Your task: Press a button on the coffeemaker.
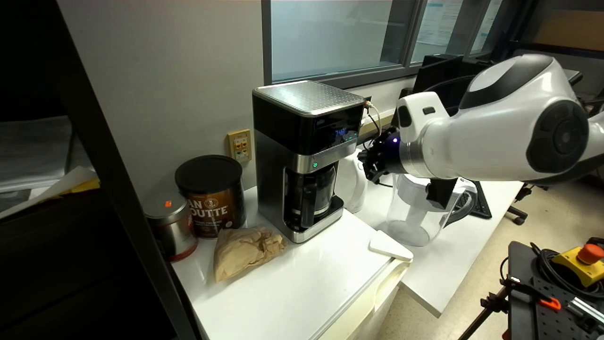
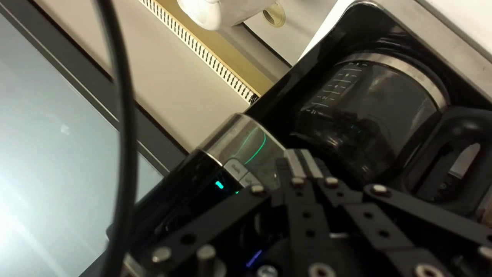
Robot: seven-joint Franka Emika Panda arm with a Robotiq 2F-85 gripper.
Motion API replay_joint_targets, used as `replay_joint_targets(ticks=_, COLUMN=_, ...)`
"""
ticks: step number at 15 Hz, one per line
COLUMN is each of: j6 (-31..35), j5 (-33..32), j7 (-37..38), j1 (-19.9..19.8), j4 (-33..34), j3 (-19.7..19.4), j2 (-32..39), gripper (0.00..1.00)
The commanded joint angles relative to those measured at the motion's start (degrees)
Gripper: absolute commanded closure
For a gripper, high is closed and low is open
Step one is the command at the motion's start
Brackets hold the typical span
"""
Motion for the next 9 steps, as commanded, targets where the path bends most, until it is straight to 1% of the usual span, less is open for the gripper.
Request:
replay_joint_targets(ticks=1, j6=0.4, j5=-2.5, j7=0.3, j1=1.1, j4=-5.4, j3=0.0, j2=-5.7, gripper=1.00)
replay_joint_targets(ticks=5, j6=1.0, j5=-4.6, j7=0.3, j1=2.2, j4=-9.7, j3=-0.1, j2=-10.3, gripper=1.00)
replay_joint_targets(ticks=9, j6=1.2, j5=-5.8, j7=0.4, j1=3.1, j4=-11.8, j3=-0.5, j2=-12.9, gripper=1.00)
